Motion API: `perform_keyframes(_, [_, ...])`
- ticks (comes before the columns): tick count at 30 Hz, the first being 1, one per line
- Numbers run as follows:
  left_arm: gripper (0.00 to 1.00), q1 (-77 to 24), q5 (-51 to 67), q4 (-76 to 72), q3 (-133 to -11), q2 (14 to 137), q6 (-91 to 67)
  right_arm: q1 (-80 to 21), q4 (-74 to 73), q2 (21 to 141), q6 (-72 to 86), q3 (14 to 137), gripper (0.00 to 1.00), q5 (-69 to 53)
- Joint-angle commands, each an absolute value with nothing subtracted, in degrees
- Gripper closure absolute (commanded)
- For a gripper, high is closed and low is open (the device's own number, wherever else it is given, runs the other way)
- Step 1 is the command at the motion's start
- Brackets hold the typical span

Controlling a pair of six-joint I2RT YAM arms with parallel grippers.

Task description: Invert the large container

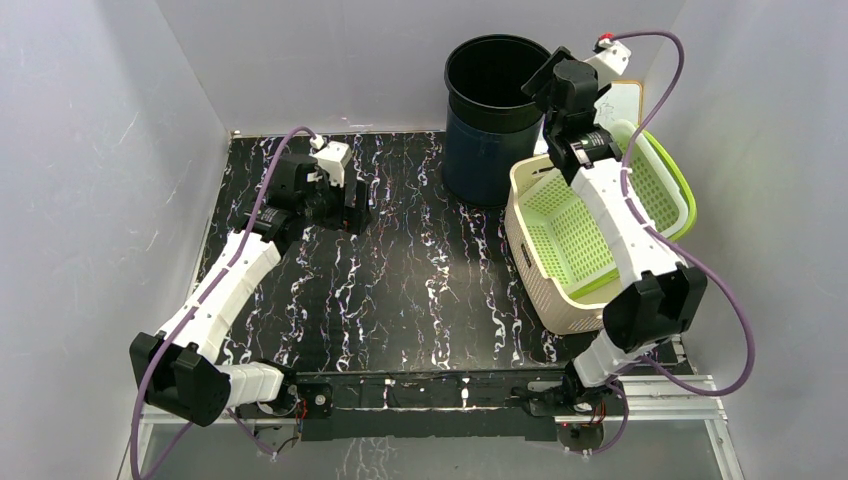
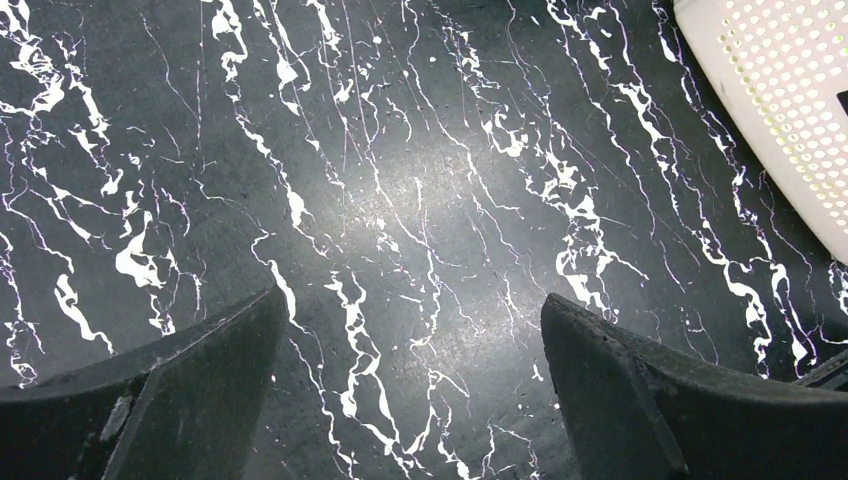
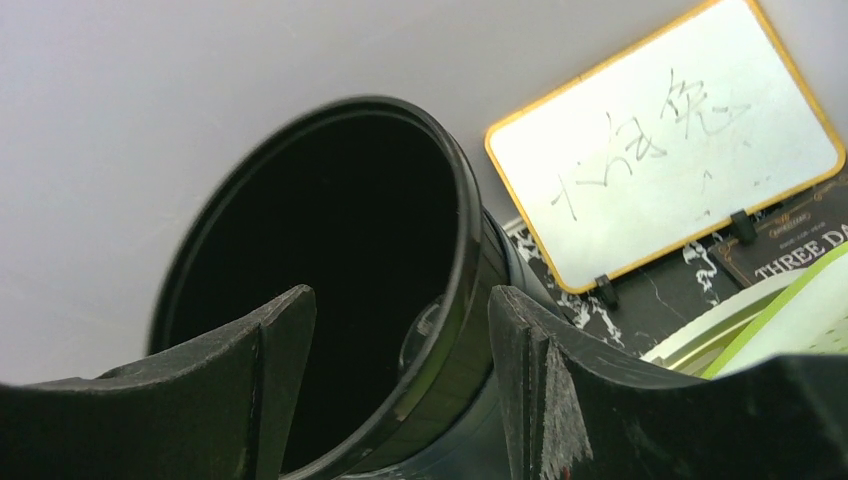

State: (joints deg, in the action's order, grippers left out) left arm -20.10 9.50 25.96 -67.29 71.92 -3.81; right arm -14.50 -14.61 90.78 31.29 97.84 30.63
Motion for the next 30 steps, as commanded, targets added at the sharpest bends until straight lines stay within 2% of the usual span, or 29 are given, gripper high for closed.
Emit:
perform_keyframes(1, [0.02,-20.3,9.9,26.9,-67.9,70.0,-2.7,-12.1,-16.2,93.3,34.0,101.9,0.38,24.7])
perform_keyframes(11, [0.02,-20.3,9.1,27.1,-66.0,69.0,-2.0,-7.4,-16.7,97.5,33.7,103.1,0.39,20.9])
perform_keyframes(23, [0.02,-20.3,8.2,27.8,-64.2,67.6,-1.3,-6.5,-17.4,102.2,32.5,105.2,0.42,15.2])
perform_keyframes(26, [0.02,-20.3,8.1,27.9,-63.8,67.3,-1.1,-6.2,-18.9,103.3,31.8,107.4,0.51,13.8])
perform_keyframes(28, [0.02,-20.3,8.0,27.8,-63.4,67.0,-1.1,-6.0,-19.3,103.4,31.6,108.0,0.63,13.0])
perform_keyframes(30, [0.02,-20.3,7.9,27.6,-63.0,66.7,-1.0,-5.8,-19.1,102.7,31.7,107.7,0.85,12.9])
